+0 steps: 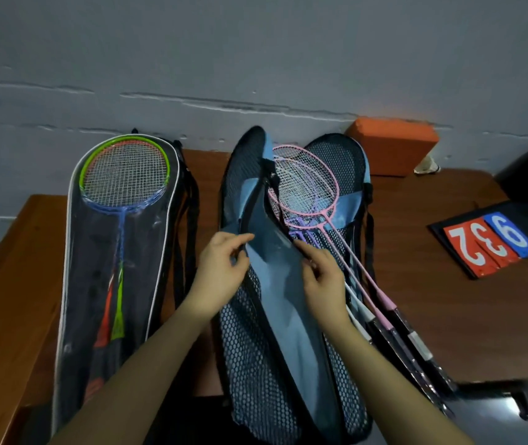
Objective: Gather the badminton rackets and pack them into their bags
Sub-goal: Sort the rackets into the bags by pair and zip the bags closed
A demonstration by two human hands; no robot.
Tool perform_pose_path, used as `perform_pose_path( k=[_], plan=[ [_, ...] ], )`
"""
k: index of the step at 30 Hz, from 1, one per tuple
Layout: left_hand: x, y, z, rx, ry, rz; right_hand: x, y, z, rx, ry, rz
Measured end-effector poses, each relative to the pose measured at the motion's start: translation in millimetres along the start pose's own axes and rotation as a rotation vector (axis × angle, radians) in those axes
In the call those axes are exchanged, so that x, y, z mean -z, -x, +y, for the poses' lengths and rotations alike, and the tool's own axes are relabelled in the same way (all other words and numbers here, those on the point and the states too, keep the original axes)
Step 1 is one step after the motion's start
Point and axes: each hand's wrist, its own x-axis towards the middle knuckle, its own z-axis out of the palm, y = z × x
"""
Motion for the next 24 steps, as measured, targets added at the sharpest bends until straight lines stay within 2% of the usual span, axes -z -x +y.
perform_pose_path(
  k=[4, 7, 10, 12, 16, 20, 24],
  plan=[
    [-21.0, 14.9, -3.3, 0.115, -0.053, -0.113, -4.1, -3.5, -1.6, 0.066, -0.004, -0.006],
    [-37.2, 21.8, -1.7, 0.118, -0.056, -0.144, -5.0, -8.7, 0.6, 0.084, 0.003, 0.009],
    [-41.2, 20.8, 2.3, 0.042, -0.002, -0.054, 1.8, -19.4, 6.7, 0.113, 0.055, 0.036],
    [-40.1, 15.5, 5.2, -0.003, 0.051, 0.020, 8.1, -27.1, 11.8, 0.200, 0.126, 0.011],
    [-36.1, 1.6, 16.8, 0.026, 0.169, 0.138, 16.2, -47.1, 25.3, 0.338, 0.230, -0.062],
    [-36.8, -5.4, 25.0, 0.017, 0.189, 0.254, 16.0, -69.3, 34.8, 0.246, 0.276, -0.053],
    [-50.9, -9.9, 22.1, 0.080, 0.118, 0.210, 13.9, -74.4, 51.7, 0.097, 0.219, -0.179]
  ],
)
